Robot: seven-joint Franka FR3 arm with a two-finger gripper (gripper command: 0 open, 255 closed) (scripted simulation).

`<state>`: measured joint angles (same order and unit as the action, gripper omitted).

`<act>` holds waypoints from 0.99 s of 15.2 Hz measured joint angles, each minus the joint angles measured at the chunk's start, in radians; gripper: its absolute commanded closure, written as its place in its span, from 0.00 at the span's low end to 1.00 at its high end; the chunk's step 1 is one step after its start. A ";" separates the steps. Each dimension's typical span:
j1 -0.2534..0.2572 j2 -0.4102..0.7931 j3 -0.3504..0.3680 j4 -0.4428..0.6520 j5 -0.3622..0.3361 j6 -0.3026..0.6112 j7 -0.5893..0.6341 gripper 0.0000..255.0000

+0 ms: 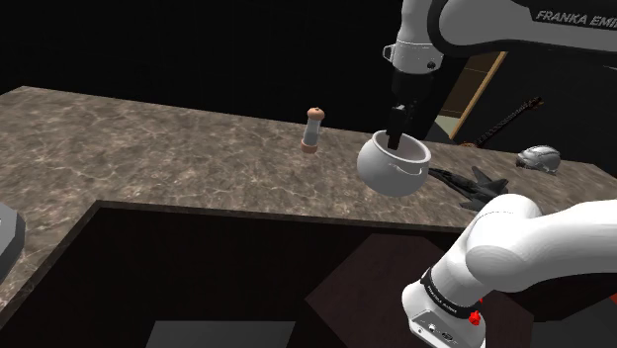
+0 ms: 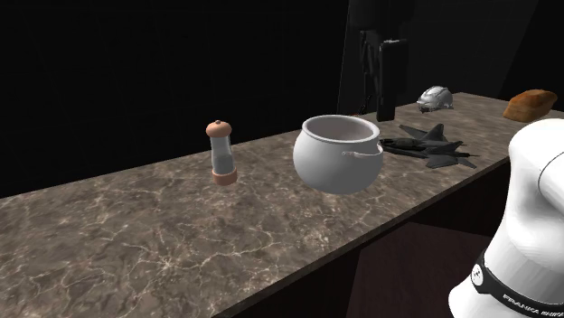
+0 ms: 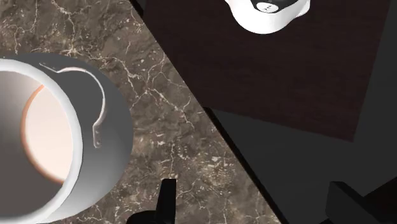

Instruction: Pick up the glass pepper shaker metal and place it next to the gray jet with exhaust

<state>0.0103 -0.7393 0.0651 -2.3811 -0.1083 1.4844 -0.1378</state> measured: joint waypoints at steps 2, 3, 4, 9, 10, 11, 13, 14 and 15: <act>-0.004 0.017 -0.006 0.005 -0.002 0.014 -0.003 0.00; -0.008 0.040 -0.014 0.016 -0.002 0.030 -0.006 0.00; -0.014 0.061 -0.026 0.025 -0.005 0.047 -0.012 0.00; -0.037 0.235 -0.076 0.095 0.002 0.173 -0.030 0.00; -0.042 0.271 -0.087 0.120 0.004 0.190 -0.037 0.00; -0.046 0.304 -0.098 0.136 0.008 0.211 -0.044 0.00; -0.054 0.375 -0.119 0.181 0.017 0.246 -0.058 0.00; -0.060 0.413 -0.131 0.208 0.022 0.262 -0.069 0.00; -0.061 0.442 -0.137 0.229 0.031 0.273 -0.072 0.00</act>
<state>-0.0511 -0.2977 -0.0723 -2.1524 -0.0775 1.7575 -0.2100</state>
